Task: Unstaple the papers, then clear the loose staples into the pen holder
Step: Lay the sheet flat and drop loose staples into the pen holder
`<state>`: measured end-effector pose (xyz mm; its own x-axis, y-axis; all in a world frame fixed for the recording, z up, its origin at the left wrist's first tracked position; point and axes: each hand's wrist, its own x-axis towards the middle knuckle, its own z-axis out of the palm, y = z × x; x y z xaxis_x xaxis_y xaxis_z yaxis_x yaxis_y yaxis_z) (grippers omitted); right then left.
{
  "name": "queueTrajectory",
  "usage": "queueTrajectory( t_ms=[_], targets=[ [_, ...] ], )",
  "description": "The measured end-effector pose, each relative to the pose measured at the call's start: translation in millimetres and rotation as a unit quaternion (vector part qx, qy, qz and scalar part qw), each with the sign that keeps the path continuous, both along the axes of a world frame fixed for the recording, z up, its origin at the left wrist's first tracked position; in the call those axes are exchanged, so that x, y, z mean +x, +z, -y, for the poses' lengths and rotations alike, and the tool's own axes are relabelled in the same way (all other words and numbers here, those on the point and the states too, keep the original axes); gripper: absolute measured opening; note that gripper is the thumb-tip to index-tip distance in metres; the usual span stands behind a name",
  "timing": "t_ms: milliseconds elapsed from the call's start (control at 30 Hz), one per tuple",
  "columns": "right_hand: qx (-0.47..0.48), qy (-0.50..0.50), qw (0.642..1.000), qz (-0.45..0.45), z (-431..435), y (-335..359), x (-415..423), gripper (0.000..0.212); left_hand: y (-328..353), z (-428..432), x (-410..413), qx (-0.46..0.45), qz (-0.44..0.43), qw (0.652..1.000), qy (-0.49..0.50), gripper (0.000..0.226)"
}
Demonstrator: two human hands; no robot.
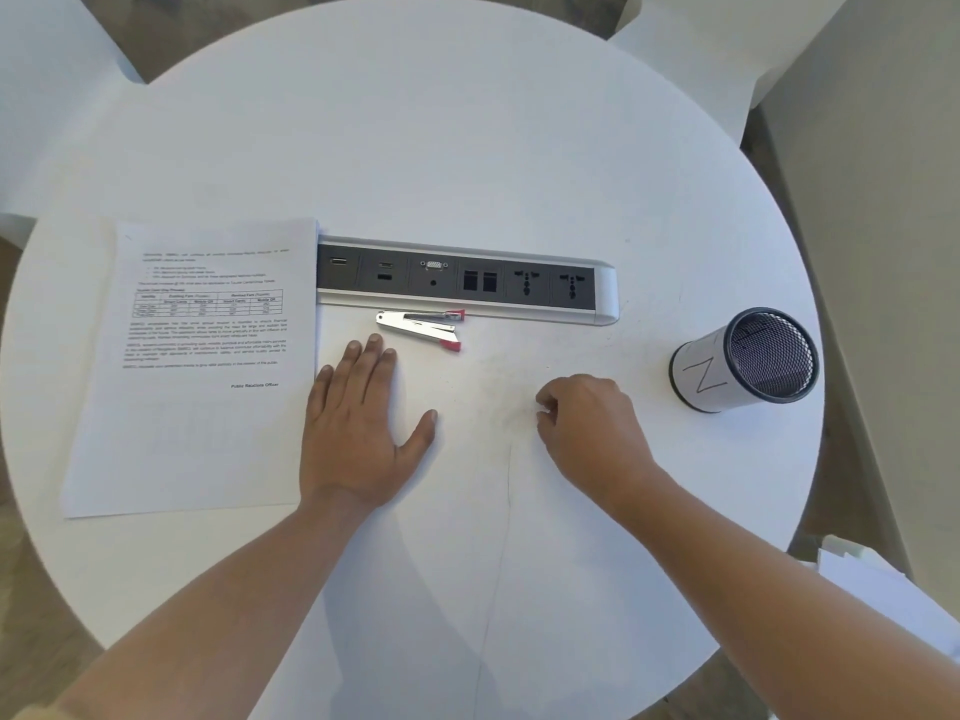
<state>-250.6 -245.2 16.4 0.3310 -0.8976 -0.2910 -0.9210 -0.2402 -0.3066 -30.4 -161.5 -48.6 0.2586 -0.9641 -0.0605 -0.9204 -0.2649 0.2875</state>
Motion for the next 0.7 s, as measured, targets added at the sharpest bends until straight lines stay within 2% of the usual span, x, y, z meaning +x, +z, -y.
queueTrajectory(
  t_ms=[167, 433, 633, 700],
  targets=[
    [-0.004, 0.057, 0.995, -0.085, -1.7, 1.1, 27.8, 0.038, -0.3, 0.0, -0.1, -0.002, 0.004, 1.000, -0.001, 0.081],
    [0.016, 0.047, 0.992, -0.116, -3.0, 10.5, 46.5, 0.033, -2.3, -1.7, 0.2, -0.008, 0.000, 1.000, -0.003, 0.081],
    [0.003, 0.028, 0.994, -0.105, -6.9, 3.1, 44.6, 0.035, -0.3, -1.1, 0.5, -0.002, -0.002, 1.000, -0.003, 0.081],
    [0.006, 0.011, 0.997, -0.075, -5.6, -3.2, 41.7, 0.025, 0.2, -0.8, -0.4, -0.001, -0.003, 1.000, -0.003, 0.080]
  ],
)
